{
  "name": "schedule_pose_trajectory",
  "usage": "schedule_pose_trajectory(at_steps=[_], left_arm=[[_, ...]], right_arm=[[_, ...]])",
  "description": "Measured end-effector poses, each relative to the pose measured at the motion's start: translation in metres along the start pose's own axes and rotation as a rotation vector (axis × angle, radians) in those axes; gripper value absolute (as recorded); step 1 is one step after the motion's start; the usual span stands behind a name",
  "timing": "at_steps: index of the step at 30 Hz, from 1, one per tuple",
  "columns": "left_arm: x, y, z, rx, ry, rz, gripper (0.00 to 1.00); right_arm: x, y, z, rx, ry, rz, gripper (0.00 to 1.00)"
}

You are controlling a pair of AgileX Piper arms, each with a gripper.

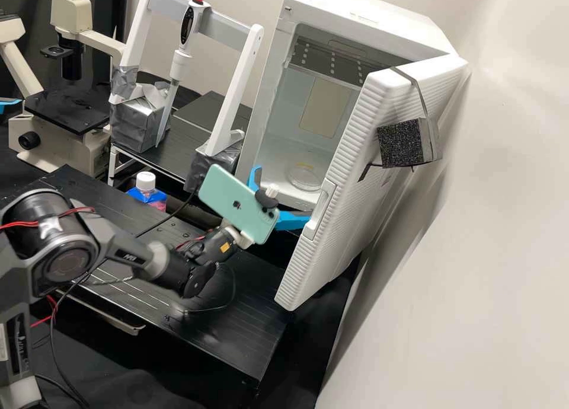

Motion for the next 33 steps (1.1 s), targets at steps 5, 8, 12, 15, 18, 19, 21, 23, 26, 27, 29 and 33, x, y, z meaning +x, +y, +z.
schedule_pose_trajectory(at_steps=[5, 8, 12, 15, 18, 19, 21, 23, 26, 27, 29, 33], left_arm=[[0.000, 0.000, 0.000, 0.000, 0.000, 0.000, 1.00], [0.000, 0.000, 0.000, 0.000, 0.000, 0.000, 1.00], [0.000, 0.000, 0.000, 0.000, 0.000, 0.000, 1.00], [0.000, 0.000, 0.000, 0.000, 0.000, 0.000, 1.00], [0.000, 0.000, 0.000, 0.000, 0.000, 0.000, 1.00], [0.000, 0.000, 0.000, 0.000, 0.000, 0.000, 1.00], [0.000, 0.000, 0.000, 0.000, 0.000, 0.000, 1.00], [0.000, 0.000, 0.000, 0.000, 0.000, 0.000, 1.00], [0.000, 0.000, 0.000, 0.000, 0.000, 0.000, 1.00], [0.000, 0.000, 0.000, 0.000, 0.000, 0.000, 1.00], [0.000, 0.000, 0.000, 0.000, 0.000, 0.000, 1.00], [0.000, 0.000, 0.000, 0.000, 0.000, 0.000, 1.00]], right_arm=[[0.031, -0.005, -0.002, -0.027, -0.009, -0.026, 1.00], [0.045, -0.008, -0.001, -0.023, -0.026, -0.037, 1.00], [0.062, -0.008, -0.002, -0.033, -0.032, -0.038, 1.00], [0.075, -0.010, -0.002, -0.037, -0.042, -0.050, 1.00], [0.086, -0.013, -0.002, -0.037, -0.054, -0.062, 1.00], [0.090, -0.014, -0.001, -0.038, -0.061, -0.068, 1.00], [0.097, -0.015, 0.000, -0.039, -0.072, -0.077, 1.00], [0.101, -0.017, 0.002, -0.040, -0.085, -0.085, 1.00], [0.106, -0.019, 0.005, -0.046, -0.108, -0.102, 1.00], [0.108, -0.020, 0.005, -0.052, -0.111, -0.109, 1.00], [0.111, -0.022, 0.006, -0.057, -0.114, -0.117, 1.00], [0.117, -0.026, 0.007, -0.059, -0.117, -0.129, 1.00]])
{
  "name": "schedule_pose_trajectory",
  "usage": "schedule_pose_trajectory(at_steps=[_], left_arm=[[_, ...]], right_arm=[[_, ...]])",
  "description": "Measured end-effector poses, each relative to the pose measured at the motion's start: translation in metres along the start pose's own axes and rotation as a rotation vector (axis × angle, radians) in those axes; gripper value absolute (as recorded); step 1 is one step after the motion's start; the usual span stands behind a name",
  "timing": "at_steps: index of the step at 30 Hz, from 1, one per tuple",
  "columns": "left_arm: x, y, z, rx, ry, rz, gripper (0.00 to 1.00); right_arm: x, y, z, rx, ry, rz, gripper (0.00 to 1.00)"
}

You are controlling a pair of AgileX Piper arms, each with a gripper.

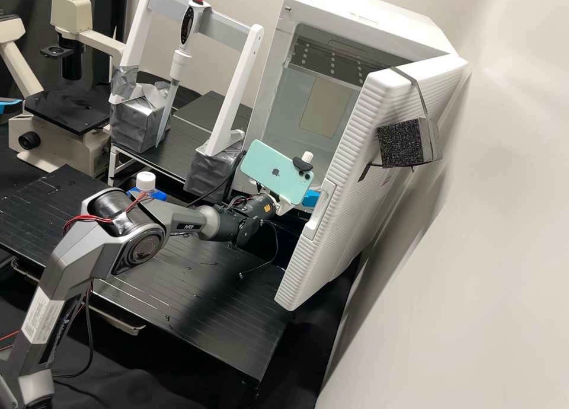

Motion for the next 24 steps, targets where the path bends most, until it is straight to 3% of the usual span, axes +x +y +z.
schedule_pose_trajectory(at_steps=[12, 13, 17, 24], left_arm=[[0.000, 0.000, 0.000, 0.000, 0.000, 0.000, 1.00], [0.000, 0.000, 0.000, 0.000, 0.000, 0.000, 1.00], [0.000, 0.000, 0.000, 0.000, 0.000, 0.000, 1.00], [0.000, 0.000, 0.000, 0.000, 0.000, 0.000, 1.00]], right_arm=[[0.010, -0.004, -0.007, -0.018, -0.002, -0.024, 1.00], [0.010, -0.004, -0.006, -0.019, -0.003, -0.026, 0.00], [0.013, -0.006, -0.005, -0.035, -0.011, -0.041, 0.00], [0.014, -0.005, -0.005, -0.021, -0.020, -0.048, 0.00]])
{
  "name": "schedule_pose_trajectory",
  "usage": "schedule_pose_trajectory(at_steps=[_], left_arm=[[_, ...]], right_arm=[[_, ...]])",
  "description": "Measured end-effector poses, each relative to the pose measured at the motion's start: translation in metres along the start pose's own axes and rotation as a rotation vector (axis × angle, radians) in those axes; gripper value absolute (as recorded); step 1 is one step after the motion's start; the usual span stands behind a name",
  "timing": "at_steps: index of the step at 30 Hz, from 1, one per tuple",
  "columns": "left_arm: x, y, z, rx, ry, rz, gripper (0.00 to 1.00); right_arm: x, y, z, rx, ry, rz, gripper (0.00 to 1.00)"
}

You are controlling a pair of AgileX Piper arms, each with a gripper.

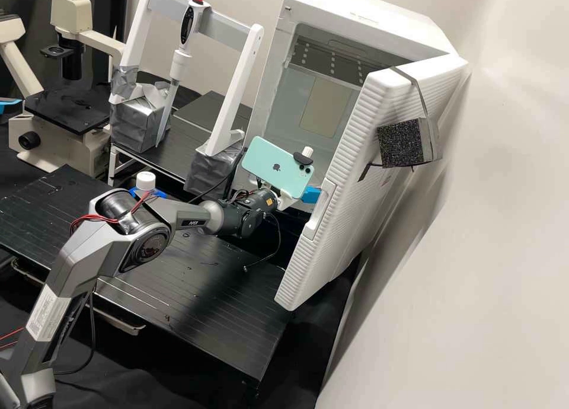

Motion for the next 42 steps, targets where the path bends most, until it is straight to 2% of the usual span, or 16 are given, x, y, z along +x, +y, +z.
schedule_pose_trajectory(at_steps=[17, 22, 29, 32, 42], left_arm=[[0.0000, 0.0000, 0.0000, 0.000, 0.000, 0.000, 1.00], [0.0000, 0.0000, 0.0000, 0.000, 0.000, 0.000, 1.00], [0.0000, 0.0000, 0.0000, 0.000, 0.000, 0.000, 1.00], [0.0000, 0.0000, 0.0000, 0.000, 0.000, 0.000, 1.00], [0.0000, 0.0000, 0.0000, 0.000, 0.000, 0.000, 1.00]], right_arm=[[0.0019, -0.0061, -0.0005, 0.012, 0.023, -0.053, 0.00], [0.0030, -0.0038, -0.0016, 0.033, 0.027, -0.049, 0.00], [0.0054, -0.0077, 0.0017, 0.024, 0.025, -0.062, 0.00], [0.0057, -0.0083, 0.0024, 0.039, 0.023, -0.063, 0.00], [0.0055, -0.0070, 0.0038, 0.040, 0.020, -0.060, 0.00]])
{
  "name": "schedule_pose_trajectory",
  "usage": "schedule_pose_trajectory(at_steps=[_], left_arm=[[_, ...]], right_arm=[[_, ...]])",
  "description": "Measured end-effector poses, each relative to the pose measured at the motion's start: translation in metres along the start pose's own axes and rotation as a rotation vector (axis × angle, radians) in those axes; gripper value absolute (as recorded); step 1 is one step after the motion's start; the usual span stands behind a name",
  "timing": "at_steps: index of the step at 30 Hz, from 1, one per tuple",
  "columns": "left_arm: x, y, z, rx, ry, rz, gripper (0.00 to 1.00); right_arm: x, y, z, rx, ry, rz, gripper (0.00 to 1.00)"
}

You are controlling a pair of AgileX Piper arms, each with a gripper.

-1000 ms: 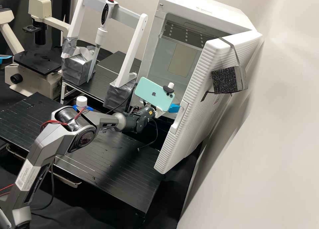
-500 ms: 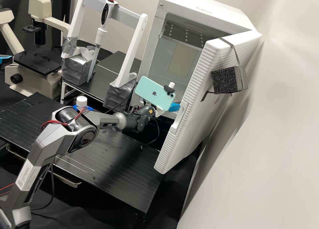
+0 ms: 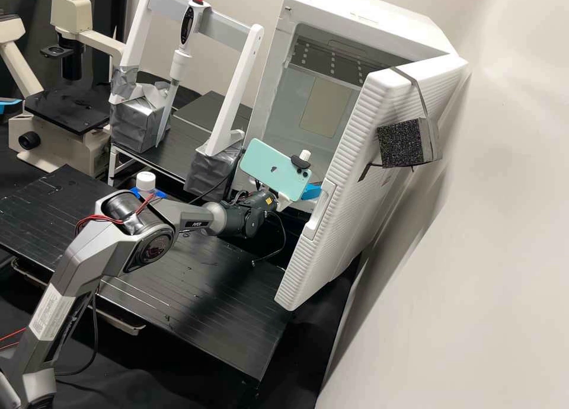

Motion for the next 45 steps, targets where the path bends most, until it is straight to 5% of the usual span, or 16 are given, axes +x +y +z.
schedule_pose_trajectory(at_steps=[21, 38, 45], left_arm=[[0.000, 0.000, 0.000, 0.000, 0.000, 0.000, 1.00], [0.000, 0.000, 0.000, 0.000, 0.000, 0.000, 1.00], [0.000, 0.000, 0.000, 0.000, 0.000, 0.000, 1.00]], right_arm=[[-0.015, 0.046, -0.010, -0.033, -0.010, 0.093, 0.00], [-0.063, 0.028, 0.003, -0.045, 0.006, 0.089, 0.00], [-0.105, 0.027, 0.016, -0.018, 0.037, 0.128, 0.00]])
